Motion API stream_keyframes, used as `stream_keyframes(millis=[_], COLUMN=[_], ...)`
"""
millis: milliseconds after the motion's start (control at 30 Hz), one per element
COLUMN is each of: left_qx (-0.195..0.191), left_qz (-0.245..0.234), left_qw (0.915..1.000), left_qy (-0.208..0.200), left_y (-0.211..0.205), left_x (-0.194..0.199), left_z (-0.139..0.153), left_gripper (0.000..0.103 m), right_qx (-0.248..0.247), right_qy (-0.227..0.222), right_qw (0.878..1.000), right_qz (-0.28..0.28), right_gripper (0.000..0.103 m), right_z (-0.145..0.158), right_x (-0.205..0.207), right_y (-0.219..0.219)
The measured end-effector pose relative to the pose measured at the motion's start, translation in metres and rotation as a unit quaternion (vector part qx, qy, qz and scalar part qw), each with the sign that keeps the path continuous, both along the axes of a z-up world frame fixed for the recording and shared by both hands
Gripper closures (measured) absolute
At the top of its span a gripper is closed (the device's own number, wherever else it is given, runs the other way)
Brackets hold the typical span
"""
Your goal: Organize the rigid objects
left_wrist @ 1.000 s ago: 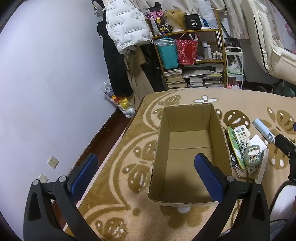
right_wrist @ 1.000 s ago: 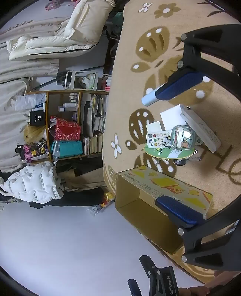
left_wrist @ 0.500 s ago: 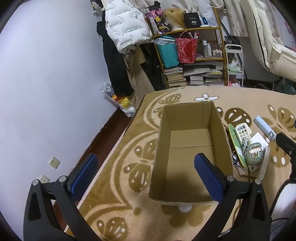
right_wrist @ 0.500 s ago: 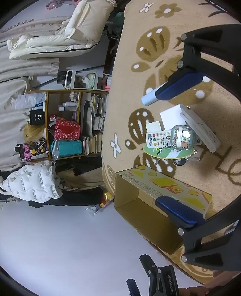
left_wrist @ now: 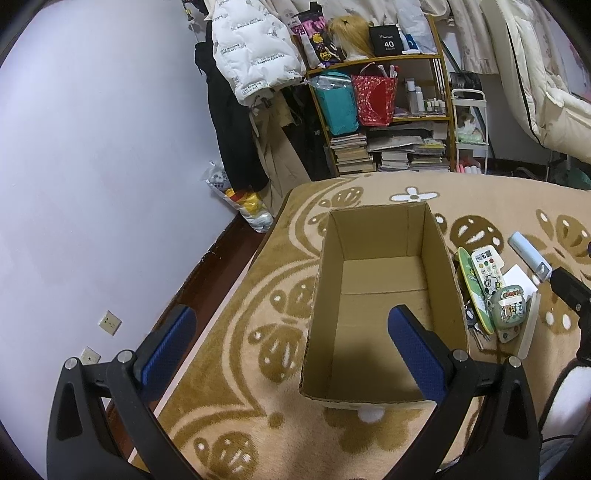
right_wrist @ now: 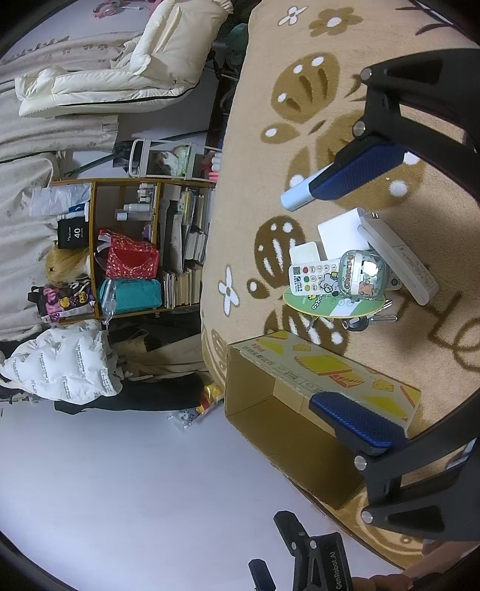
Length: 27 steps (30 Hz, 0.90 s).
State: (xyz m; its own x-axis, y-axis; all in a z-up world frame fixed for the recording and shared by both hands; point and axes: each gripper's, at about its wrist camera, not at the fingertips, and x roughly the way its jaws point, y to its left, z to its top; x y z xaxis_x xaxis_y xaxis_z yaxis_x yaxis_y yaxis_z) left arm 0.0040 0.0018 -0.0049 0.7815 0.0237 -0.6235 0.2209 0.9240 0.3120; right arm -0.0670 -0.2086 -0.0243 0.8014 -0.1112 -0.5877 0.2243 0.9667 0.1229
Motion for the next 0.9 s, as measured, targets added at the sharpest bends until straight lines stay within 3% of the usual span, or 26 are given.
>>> stream_keyframes(millis=[900], left_qx=[0.005], left_qz=[-0.003], left_qw=[1.0000], left_qy=[-0.005], left_y=[0.0002], left_x=[-0.0041], left_z=[0.0048], left_gripper=[0.000], right_qx=[-0.003], right_qy=[0.000], right_qw=[1.000], right_qz=[-0.001], right_gripper=[0.000], right_z=[-0.0015], right_x=[0.0008], right_y=[0.0032])
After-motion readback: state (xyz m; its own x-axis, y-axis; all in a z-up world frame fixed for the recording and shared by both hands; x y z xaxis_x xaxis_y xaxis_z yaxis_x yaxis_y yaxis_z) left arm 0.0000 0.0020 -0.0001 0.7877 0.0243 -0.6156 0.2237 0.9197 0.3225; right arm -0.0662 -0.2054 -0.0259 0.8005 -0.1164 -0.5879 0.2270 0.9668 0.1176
